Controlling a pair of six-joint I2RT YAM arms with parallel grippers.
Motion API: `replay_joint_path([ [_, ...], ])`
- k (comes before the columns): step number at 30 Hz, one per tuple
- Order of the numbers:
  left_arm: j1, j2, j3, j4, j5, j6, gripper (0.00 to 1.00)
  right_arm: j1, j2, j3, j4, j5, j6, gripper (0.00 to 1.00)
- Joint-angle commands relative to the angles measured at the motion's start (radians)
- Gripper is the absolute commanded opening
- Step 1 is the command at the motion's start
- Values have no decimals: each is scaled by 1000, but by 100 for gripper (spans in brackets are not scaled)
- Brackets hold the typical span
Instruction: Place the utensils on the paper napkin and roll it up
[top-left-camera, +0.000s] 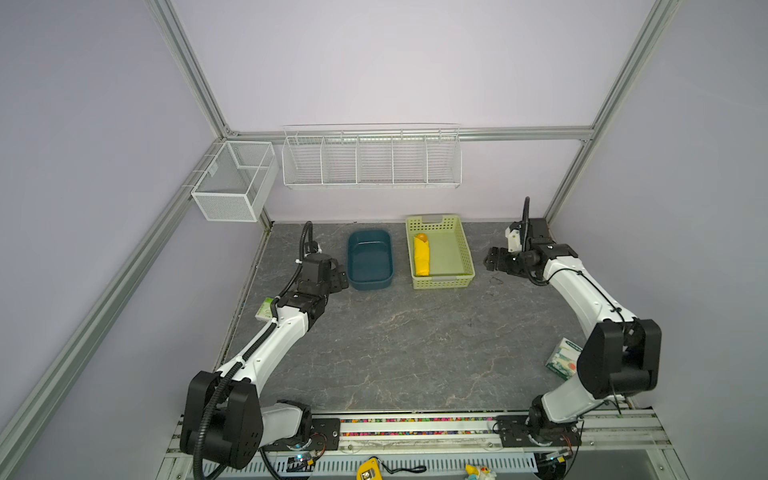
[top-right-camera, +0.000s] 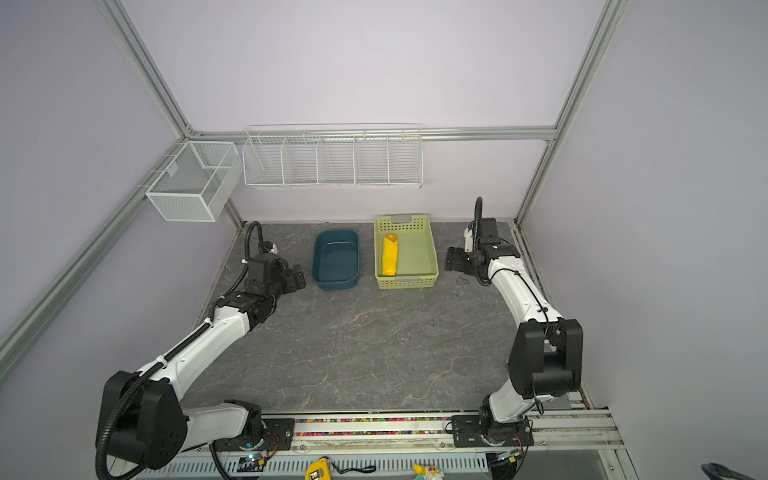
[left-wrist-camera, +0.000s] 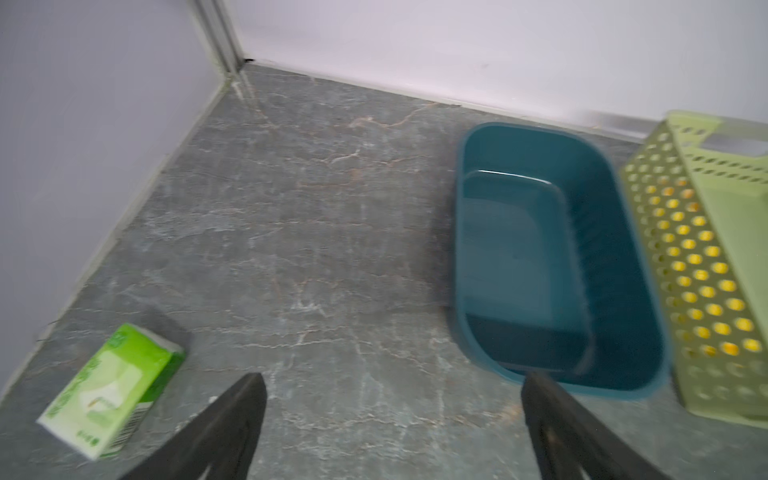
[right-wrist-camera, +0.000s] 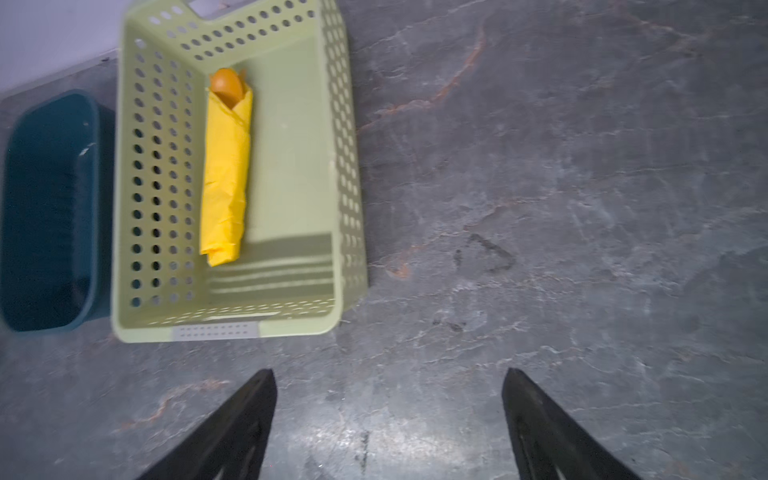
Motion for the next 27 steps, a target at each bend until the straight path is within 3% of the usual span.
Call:
replay_joint_path([
  [1, 10, 21, -42, 115, -165, 89, 96, -24, -27, -115, 172, 190, -37, 88],
  [10, 16, 58, -260, 568, -208, 310, 100, -67, -48, -420, 598, 340, -129, 88],
  [14, 44, 128, -305, 706, -213, 349, 100, -67, -2, -485, 741, 395, -156, 88],
  [18, 90, 195, -358, 906, -95, 345, 99, -66, 13, -579, 925, 394, -178, 89],
  [20, 118, 207, -341, 869, -76, 307, 99, -61, -20, -638, 1003, 365, -198, 89],
  [23, 191, 201, -396, 944, 66, 263, 99, -56, -71, -760, 1188, 312, -229, 89],
  [26, 231, 266, -473, 1160, 174, 269, 99, -58, -80, -834, 1316, 248, -251, 88],
  [27, 231, 245, -471, 1108, 219, 283, 99, -56, -77, -845, 1339, 219, -262, 89],
])
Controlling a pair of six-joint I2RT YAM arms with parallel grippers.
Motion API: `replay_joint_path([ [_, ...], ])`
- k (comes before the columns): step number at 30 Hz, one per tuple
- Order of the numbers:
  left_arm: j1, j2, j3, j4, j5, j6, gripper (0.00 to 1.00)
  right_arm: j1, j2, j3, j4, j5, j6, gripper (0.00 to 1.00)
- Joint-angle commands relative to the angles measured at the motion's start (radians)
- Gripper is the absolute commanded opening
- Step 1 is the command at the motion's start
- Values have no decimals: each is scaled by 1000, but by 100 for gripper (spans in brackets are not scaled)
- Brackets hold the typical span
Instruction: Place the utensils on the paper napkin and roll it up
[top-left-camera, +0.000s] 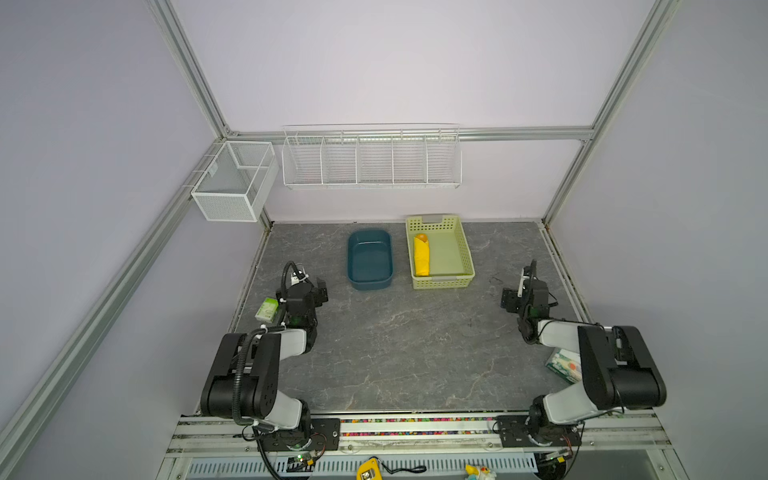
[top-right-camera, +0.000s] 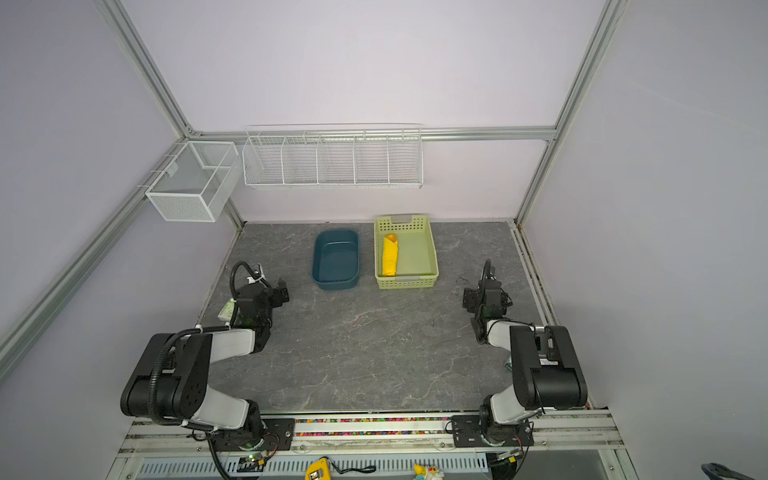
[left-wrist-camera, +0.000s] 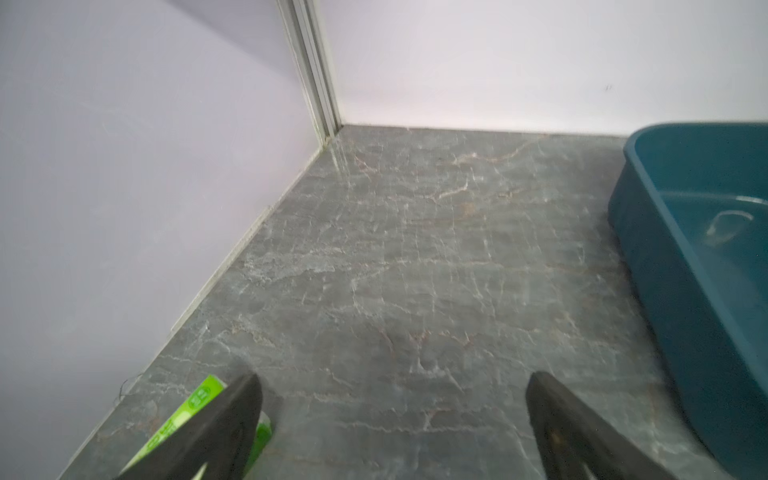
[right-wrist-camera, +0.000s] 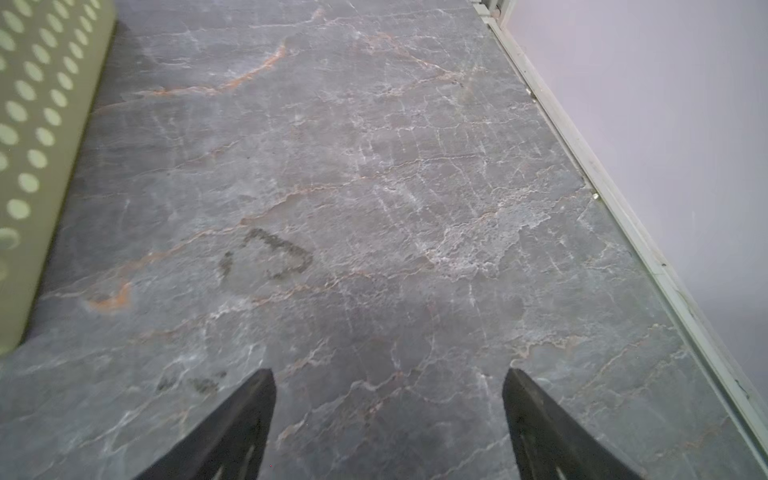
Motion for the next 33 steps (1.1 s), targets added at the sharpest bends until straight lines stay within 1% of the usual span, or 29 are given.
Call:
replay_joint_path([
  [1, 7, 3, -22, 89, 183, 17, 99, 3, -15, -44, 237, -105, -67, 88],
  [2, 9, -4, -9, 55, 178, 10, 99, 0, 6, -64, 290, -125, -69, 89],
  [3, 9, 0, -4, 51, 158, 3, 99, -5, 36, -89, 385, -128, -74, 89],
  [4, 8, 8, -2, 63, 136, -7, 99, -5, 38, -89, 389, -125, -75, 89],
  [5, 9, 24, -3, 93, 106, -17, 99, -4, 17, -73, 322, -128, -71, 89],
  [6, 8, 35, -3, 113, 87, -21, 99, -5, 14, -73, 309, -128, -69, 88],
  [8, 9, 26, 3, 80, 84, -24, 99, -5, 25, -82, 349, -124, -72, 88],
  [10, 9, 34, -2, 107, 85, -22, 99, -5, 13, -77, 318, -126, -69, 88],
  [12, 9, 32, -2, 96, 86, -24, 99, -3, 18, -80, 339, -126, -72, 88],
  [15, 6, 34, -14, 127, 93, -12, 99, -4, 15, -78, 327, -128, -69, 88],
  [33, 15, 33, -1, 100, 109, -23, 99, -5, 16, -76, 326, -128, -69, 88],
])
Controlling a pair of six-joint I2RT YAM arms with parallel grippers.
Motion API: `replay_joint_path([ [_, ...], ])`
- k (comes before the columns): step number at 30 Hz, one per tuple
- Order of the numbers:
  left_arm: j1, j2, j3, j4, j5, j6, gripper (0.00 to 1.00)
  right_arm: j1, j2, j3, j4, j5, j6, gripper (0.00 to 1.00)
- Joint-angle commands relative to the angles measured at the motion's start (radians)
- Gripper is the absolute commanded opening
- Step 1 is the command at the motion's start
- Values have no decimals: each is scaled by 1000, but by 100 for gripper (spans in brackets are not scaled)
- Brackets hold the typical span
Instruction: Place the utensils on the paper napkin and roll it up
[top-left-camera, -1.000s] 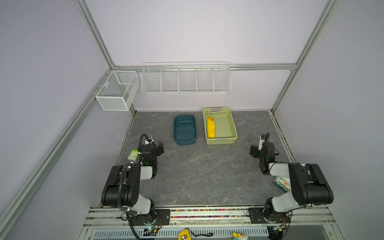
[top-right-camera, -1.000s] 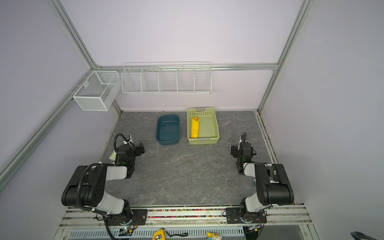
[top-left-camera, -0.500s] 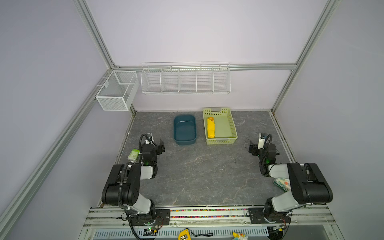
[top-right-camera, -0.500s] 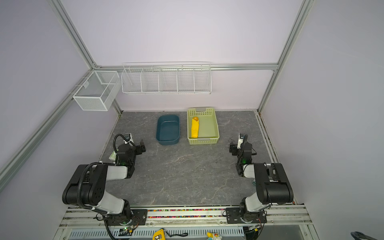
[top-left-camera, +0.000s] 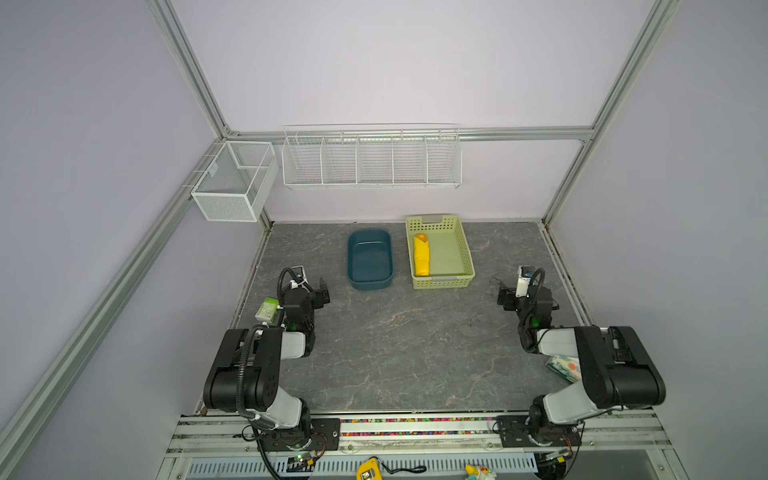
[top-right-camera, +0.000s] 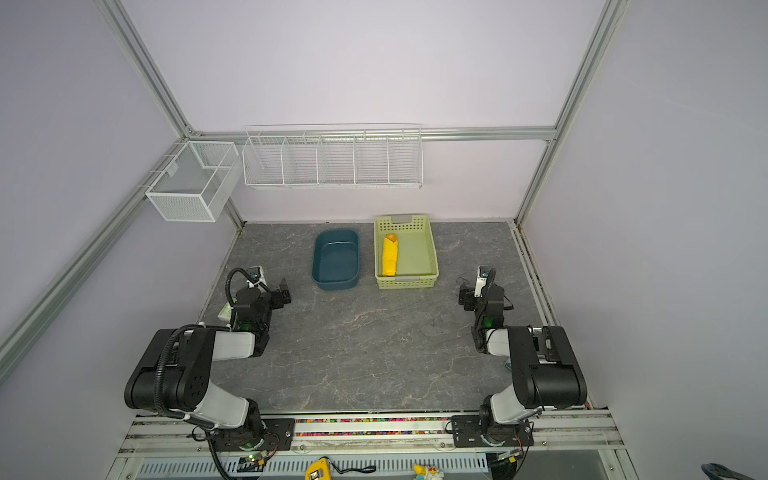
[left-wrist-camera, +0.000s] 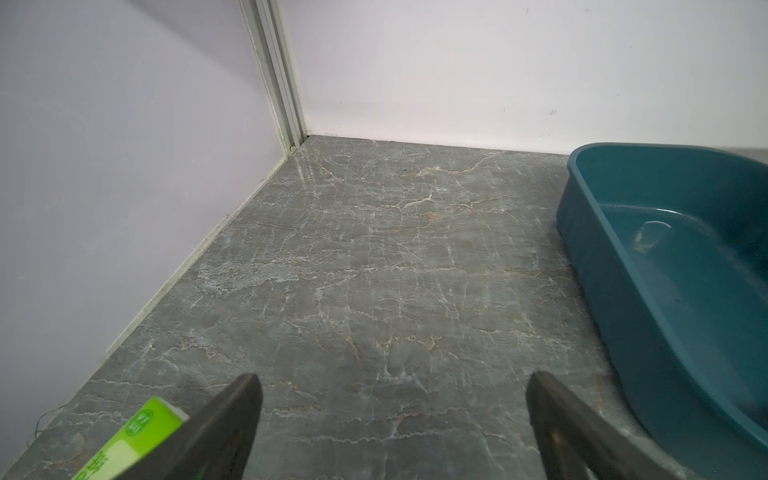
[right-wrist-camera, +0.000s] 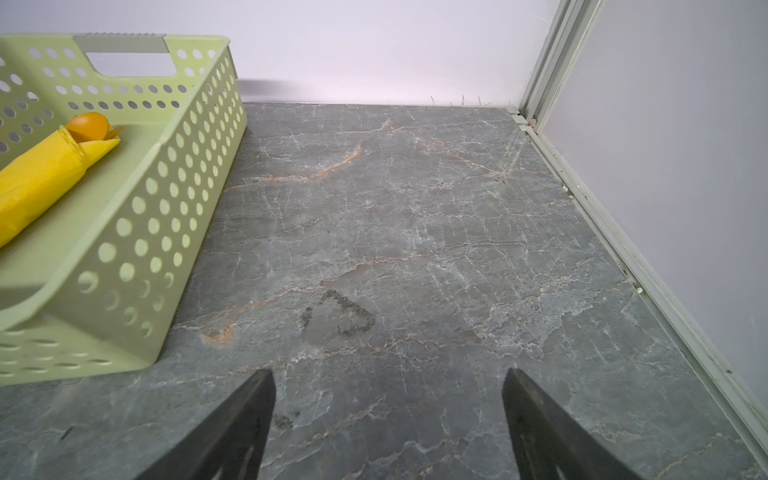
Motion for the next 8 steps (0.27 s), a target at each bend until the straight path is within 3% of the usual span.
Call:
replay_joint_path([
  [1, 7, 8, 18, 10, 14, -5, 99, -3, 2, -7, 27, -9, -25, 88],
  [8, 7, 8, 16, 11, 15, -6, 99, 5, -13, -45, 86, -10, -38, 88],
])
